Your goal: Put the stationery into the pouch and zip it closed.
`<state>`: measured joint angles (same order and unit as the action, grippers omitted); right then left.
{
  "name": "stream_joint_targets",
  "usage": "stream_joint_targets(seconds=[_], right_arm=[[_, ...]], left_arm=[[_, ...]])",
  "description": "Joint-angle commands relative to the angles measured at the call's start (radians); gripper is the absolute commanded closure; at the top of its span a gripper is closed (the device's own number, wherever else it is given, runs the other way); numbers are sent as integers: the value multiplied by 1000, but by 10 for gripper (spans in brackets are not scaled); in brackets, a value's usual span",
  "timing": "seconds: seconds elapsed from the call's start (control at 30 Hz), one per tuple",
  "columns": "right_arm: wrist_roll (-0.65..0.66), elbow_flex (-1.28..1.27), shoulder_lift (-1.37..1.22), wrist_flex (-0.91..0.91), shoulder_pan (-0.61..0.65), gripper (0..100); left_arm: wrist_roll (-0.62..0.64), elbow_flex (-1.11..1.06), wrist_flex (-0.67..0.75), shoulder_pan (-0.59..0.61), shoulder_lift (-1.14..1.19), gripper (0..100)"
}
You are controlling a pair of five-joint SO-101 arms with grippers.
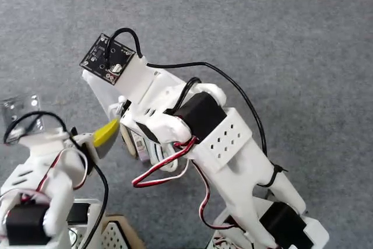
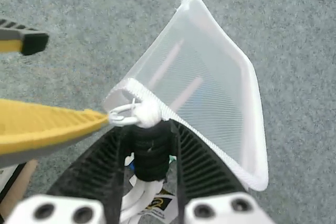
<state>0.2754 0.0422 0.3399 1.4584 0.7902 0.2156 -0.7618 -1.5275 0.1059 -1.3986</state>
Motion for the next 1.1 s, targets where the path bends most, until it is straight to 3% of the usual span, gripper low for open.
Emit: stream_joint_targets(seconds=[0.0, 0.63, 0.93, 1.07], right_arm=[[-5, 4, 42, -9, 2, 986], [-66, 5, 42, 2, 3, 986], [-66, 10, 44, 12, 3, 986], [-66, 10, 44, 12, 3, 986]], left_arm=[[2, -44, 78, -10, -2, 653], [-83, -74, 186, 5, -2, 659], [-83, -102, 224, 22, -2, 838], [-83, -147, 226, 22, -2, 870]])
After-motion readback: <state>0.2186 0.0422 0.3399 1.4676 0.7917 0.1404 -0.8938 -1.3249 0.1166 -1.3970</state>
